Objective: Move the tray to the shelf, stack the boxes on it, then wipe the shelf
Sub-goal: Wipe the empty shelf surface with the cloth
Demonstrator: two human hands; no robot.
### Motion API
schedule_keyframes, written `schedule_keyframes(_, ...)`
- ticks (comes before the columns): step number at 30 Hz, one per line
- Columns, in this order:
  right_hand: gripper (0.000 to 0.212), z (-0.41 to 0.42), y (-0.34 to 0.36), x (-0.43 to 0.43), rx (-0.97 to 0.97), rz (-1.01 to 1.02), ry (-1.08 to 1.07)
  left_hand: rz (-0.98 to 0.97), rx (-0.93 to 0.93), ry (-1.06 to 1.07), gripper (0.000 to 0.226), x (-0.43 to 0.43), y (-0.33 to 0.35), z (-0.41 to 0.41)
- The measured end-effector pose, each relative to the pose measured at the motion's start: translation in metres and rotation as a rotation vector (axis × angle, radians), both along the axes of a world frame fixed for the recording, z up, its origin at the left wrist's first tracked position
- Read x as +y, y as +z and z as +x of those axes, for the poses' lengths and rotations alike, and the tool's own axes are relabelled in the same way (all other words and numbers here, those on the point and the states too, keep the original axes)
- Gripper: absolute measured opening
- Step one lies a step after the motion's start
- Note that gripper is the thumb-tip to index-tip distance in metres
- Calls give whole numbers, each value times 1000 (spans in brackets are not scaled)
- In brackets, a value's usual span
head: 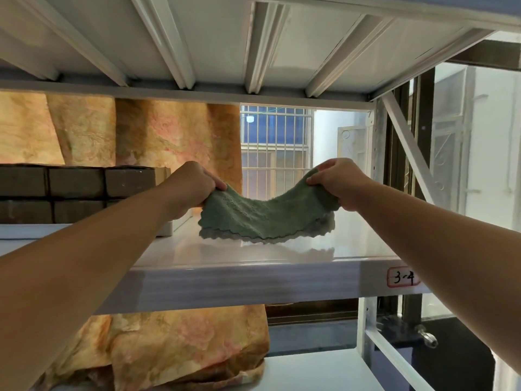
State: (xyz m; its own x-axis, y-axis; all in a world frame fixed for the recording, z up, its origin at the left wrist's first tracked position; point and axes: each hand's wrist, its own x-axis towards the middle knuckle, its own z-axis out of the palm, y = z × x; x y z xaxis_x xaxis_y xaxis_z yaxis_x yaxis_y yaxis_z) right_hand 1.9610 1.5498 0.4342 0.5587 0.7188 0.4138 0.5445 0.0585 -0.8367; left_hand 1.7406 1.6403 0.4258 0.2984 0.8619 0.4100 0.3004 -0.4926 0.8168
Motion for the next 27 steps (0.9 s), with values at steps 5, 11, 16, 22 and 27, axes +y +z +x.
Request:
schedule_keyframes(5,53,-25,32,7,84,56,-8,56,3,-111,21,-17,18,21)
schedule_keyframes(11,31,-67,46,18,288,100,223,134,-97,-122,19,-19,35,45)
schedule_keyframes(16,28,-81,39,39,299,139,242,233,-145,-75,36,-9,36,49)
schedule_keyframes(22,34,-78,24,53,302,217,426,180,-205,-88,52,13,29,44)
schedule_keyframes(27,28,-72,22,68,79,187,372,65,-320,-107,42,21,25,42)
